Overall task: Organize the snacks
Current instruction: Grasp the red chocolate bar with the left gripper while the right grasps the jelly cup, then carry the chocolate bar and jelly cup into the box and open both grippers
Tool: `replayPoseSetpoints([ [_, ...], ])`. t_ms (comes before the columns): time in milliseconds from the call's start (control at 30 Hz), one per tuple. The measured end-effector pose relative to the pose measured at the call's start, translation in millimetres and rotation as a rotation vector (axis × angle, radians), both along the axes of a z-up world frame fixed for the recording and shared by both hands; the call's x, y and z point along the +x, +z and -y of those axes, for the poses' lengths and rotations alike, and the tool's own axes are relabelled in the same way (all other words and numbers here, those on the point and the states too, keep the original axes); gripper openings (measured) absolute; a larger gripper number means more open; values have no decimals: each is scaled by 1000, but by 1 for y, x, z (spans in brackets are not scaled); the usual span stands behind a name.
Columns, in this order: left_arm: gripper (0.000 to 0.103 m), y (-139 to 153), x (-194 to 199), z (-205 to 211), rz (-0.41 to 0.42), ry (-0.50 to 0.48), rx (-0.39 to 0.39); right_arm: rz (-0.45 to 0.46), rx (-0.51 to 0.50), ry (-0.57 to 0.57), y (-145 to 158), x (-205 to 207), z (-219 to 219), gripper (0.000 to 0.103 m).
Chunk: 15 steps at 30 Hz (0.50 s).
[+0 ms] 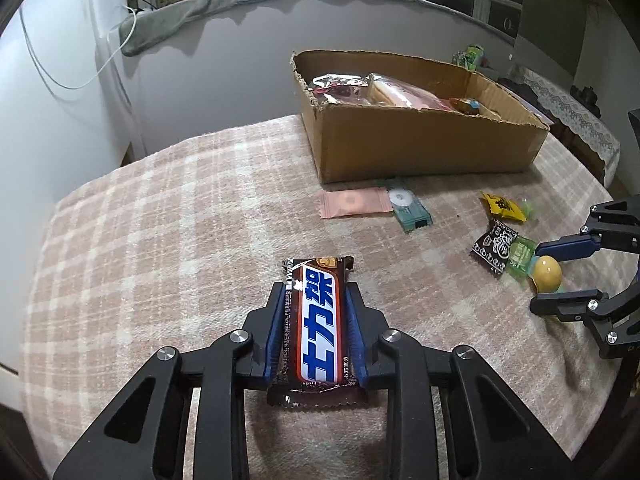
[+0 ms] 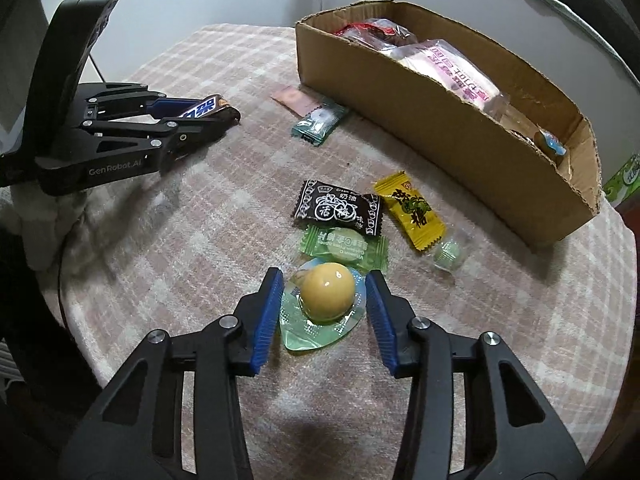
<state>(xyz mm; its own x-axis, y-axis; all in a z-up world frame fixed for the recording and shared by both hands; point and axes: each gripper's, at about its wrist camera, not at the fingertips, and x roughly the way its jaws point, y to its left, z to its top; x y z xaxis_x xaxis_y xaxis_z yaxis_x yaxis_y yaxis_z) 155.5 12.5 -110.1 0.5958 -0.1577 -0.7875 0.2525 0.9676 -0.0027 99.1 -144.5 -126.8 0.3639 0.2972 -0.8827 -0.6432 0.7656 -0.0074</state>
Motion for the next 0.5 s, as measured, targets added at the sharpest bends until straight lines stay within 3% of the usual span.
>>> replayPoseSetpoints([
  [500,26,18,-5,1,33,6,-55,33,41,-33,25,-11,31,44],
])
